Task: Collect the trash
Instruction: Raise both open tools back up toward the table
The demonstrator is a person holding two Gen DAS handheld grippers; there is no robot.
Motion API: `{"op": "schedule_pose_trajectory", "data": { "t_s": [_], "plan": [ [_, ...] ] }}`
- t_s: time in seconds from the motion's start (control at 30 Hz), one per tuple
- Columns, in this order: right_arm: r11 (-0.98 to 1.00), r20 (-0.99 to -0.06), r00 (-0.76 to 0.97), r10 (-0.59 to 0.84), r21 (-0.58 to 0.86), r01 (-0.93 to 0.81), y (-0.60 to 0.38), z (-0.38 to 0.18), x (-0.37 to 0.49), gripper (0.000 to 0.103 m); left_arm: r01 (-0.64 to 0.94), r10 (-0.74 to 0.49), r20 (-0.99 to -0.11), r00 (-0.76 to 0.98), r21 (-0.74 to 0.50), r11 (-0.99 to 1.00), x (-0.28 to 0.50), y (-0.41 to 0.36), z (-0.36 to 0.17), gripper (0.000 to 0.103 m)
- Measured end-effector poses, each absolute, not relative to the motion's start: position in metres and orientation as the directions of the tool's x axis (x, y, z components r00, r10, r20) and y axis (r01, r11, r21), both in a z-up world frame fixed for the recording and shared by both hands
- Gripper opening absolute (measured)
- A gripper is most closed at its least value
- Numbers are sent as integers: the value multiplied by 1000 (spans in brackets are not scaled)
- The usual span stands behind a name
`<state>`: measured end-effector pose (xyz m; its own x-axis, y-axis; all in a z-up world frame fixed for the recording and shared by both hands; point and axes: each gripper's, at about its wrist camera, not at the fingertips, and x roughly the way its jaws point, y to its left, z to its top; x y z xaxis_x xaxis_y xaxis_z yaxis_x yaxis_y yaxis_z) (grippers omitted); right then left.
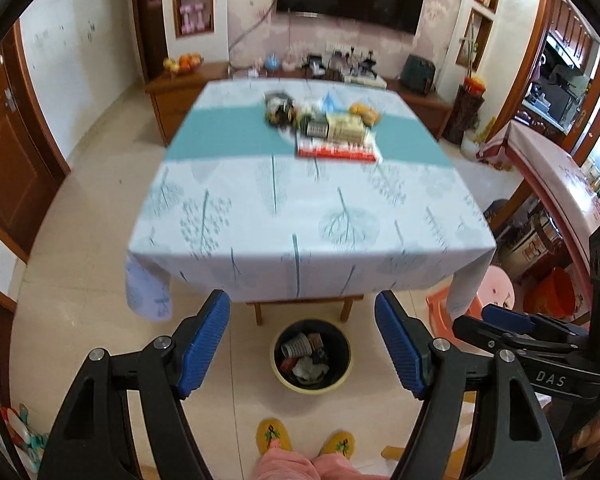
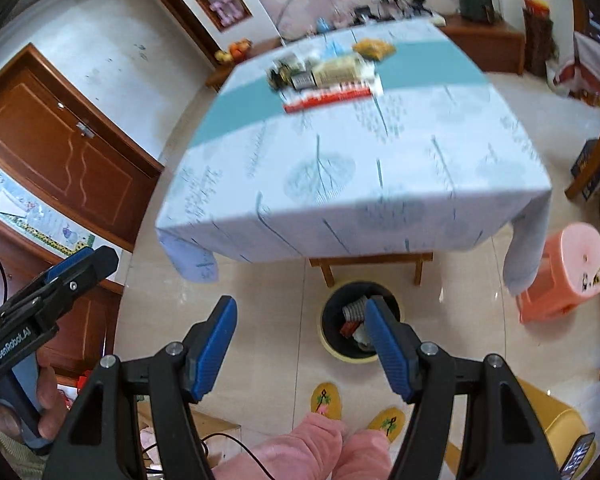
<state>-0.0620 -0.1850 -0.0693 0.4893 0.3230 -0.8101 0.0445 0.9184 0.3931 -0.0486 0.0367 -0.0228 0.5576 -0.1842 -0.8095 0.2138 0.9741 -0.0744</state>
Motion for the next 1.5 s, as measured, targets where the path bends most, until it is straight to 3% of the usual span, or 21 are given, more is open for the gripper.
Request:
{"op": "schedule_pose_trajectory", "data": {
  "t_s": [0.33,0.7,0.9,1.1,1.5],
  "plan": [
    [919,-729,599,332,394,-29,-200,-15,-59,67,232,-166,-749,642,-16,973,-51,17,33,74],
    [944,-711,653,262,330,-20,-222,4,-4,67,208,-177,-765,620,-57,976,14,25,51,77],
    [959,-732,654,188,280,37,-230,3,63,67,200,-218,-783,583,-122,972,99,43,41,81],
    [957,-767,633,99,247,150,-238,-2,155,67,226,-279,-823,495,-188,956,232,55,21,81],
    [958,-849,526,-45,112,263,-257,-40,320,67,271,-308,-890,335,-222,937,448,15,-45,81]
  ]
}}
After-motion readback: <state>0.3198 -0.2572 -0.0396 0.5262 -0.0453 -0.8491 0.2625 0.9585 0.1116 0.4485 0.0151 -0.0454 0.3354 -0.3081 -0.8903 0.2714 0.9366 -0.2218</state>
